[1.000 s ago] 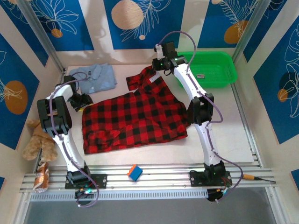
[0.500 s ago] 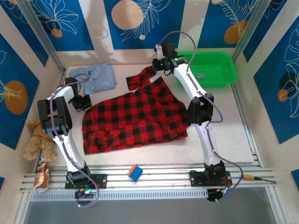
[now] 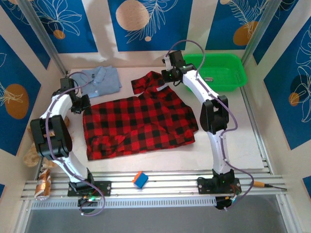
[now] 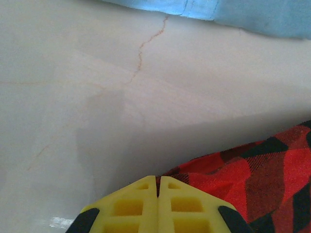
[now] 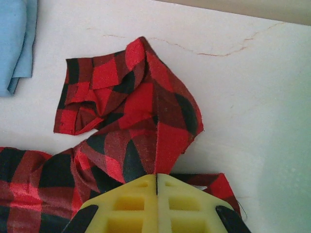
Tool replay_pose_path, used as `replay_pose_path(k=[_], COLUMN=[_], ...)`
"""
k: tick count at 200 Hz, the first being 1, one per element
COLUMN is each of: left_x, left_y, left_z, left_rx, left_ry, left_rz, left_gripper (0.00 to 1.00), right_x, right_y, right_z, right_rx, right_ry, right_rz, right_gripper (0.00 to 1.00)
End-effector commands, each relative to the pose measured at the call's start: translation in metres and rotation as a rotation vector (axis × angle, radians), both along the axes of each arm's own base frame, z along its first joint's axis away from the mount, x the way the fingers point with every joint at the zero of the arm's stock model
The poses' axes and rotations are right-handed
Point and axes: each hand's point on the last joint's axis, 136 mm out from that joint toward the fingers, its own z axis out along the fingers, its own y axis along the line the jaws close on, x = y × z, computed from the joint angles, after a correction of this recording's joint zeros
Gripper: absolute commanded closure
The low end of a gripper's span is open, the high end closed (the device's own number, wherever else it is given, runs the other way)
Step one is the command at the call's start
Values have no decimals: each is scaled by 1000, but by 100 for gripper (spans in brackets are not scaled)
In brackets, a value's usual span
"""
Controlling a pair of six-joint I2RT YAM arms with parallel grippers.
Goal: Fold and stack the long sleeve shirts
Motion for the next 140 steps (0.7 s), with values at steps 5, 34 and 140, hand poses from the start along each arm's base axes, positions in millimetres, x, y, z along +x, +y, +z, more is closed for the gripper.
replay_pose_path(k=[5, 34, 140], left_x=[-7, -10, -57], left_y=[7, 5, 9], left_z=[-3, -6, -15], left_rx=[45, 43, 109], left_ry=[-1, -6, 17], left_rz=[0, -6, 46], left_gripper=[100, 100, 100], right_x=[-4, -16, -90], right_y=[-2, -6, -35], right_z=[51, 51, 42], right_rx=[18, 11, -10], right_ry=[-131, -132, -101], right_rz=[1, 11, -41], right_gripper=[100, 100, 100])
